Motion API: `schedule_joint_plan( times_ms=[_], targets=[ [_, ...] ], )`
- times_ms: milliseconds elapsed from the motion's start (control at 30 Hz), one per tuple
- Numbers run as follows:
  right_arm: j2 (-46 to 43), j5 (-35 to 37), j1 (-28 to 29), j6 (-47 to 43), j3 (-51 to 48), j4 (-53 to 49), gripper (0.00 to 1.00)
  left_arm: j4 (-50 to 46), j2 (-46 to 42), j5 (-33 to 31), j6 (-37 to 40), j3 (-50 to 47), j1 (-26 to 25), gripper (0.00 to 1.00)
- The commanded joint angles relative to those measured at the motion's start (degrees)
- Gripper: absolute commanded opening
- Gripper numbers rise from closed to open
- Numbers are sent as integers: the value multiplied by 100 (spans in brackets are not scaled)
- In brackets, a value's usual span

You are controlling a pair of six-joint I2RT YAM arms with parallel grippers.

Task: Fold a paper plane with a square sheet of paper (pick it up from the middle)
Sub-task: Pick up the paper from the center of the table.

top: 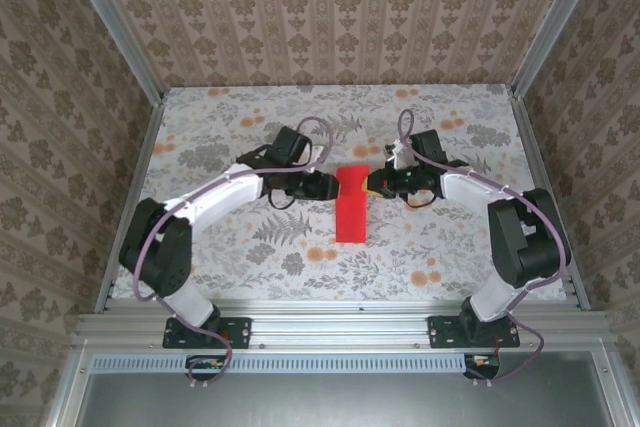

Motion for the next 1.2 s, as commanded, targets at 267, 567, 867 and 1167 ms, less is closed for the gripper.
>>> schedule_joint_plan(
  times_ms=[267,567,867,1167],
  targets=[
    [-538,-792,-187,2053,285,1607,0,713,-1272,311,-867,-843,300,63],
    [-635,-837,-267,3389,235,2706,0,1524,-1561,666,-1451,-1280,335,67],
    [-576,-813,-298,3964,203,3249,0,1887,-1660,849,-1757,-1291,378,68],
    [-573,-804,-294,4074,135,3380,0,1791,-1555,835,-1605,-1147,456,68]
  ],
)
